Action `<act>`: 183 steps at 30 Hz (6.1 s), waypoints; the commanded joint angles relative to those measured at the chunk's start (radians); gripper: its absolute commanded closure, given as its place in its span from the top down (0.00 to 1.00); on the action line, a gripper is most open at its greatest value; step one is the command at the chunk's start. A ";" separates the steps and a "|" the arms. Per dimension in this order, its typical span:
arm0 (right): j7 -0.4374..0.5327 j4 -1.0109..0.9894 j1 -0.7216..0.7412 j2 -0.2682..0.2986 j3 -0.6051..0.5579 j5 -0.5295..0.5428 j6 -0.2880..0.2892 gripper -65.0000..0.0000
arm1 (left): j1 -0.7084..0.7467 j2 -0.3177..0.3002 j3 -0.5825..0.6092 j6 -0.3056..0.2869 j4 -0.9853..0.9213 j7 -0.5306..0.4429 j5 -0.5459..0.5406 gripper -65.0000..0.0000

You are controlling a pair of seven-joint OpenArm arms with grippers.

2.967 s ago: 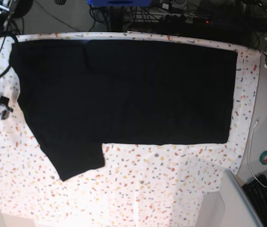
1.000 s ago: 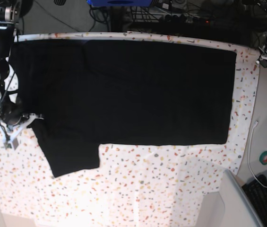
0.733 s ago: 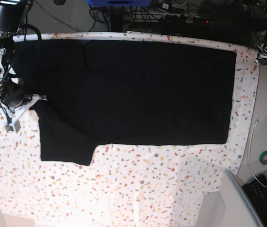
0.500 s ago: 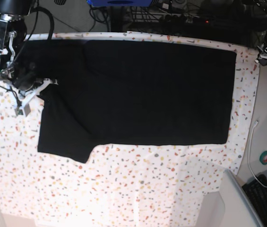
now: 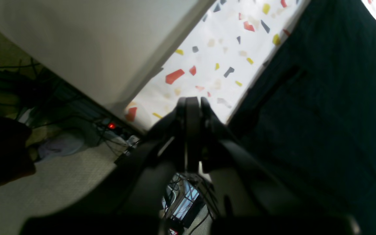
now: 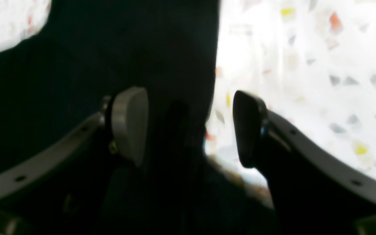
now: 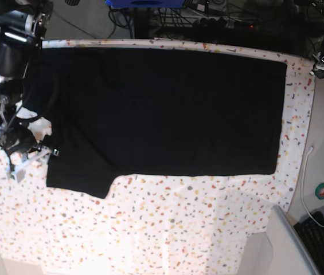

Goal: Layout the t-shirt on the table in an organized manner, then fold the t-shirt properly
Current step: 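Grasp the shirt's side edge with the right gripper and tug it, then grasp the shirt's hem corners with both grippers, then fold the hem over the shirt body with both grippers toward the collar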

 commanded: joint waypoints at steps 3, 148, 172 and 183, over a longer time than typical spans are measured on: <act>0.086 -0.146 0.066 0.037 -0.001 0.016 0.008 0.60 | 0.005 -0.019 -0.012 -0.003 0.020 -0.016 -0.012 0.00; 0.073 0.174 -0.046 -0.035 -0.004 0.018 0.014 0.00 | -0.702 -0.129 0.461 0.041 -0.775 -0.271 0.416 0.70; 0.330 -0.093 0.096 0.098 -0.218 0.018 0.017 0.00 | -0.860 -0.118 0.643 0.038 -0.820 -0.397 0.408 0.00; 0.817 -0.429 0.204 0.219 -0.528 0.018 0.017 0.00 | -0.819 -0.118 0.633 0.038 -0.714 -0.354 0.405 0.00</act>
